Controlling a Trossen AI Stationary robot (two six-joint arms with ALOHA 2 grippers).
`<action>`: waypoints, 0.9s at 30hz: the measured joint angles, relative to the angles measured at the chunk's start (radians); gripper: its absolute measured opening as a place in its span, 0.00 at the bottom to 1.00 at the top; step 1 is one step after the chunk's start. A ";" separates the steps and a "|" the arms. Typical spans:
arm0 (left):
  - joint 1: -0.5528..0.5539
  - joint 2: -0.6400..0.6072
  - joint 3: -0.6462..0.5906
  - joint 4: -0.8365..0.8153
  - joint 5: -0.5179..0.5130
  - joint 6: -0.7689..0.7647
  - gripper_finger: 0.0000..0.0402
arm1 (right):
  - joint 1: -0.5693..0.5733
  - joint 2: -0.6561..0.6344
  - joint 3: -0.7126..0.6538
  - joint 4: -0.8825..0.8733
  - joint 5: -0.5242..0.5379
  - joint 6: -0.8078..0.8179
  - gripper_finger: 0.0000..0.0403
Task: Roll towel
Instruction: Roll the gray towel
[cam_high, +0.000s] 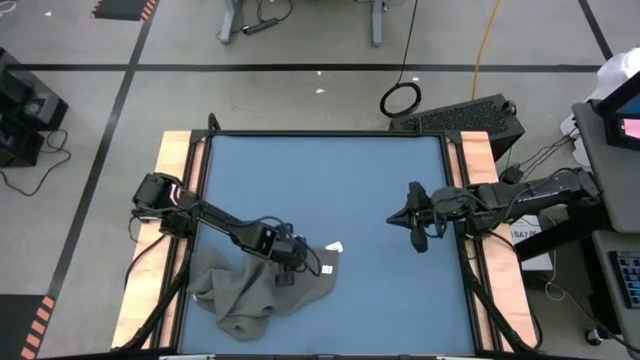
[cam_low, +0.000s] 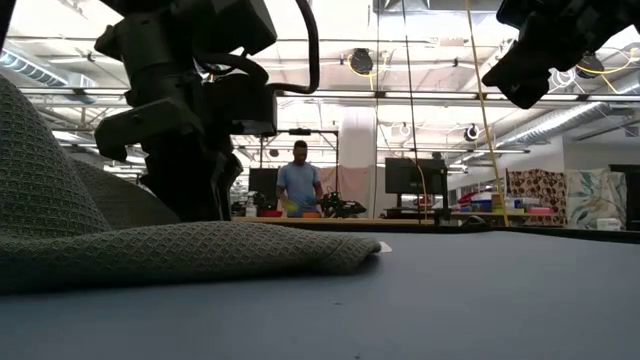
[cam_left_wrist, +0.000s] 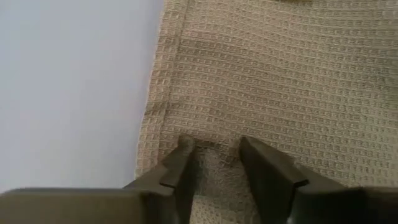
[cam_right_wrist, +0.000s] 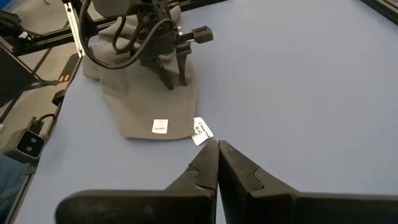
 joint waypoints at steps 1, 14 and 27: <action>0.000 0.000 0.000 0.001 0.002 0.000 0.26 | 0.000 0.000 0.000 0.000 0.000 -0.001 0.00; 0.000 -0.045 0.001 -0.018 -0.046 0.049 0.02 | 0.001 0.010 0.000 0.015 0.017 -0.029 0.00; 0.003 -0.142 0.083 -0.009 -0.278 0.188 0.01 | 0.059 0.257 -0.050 0.351 0.081 -0.025 0.00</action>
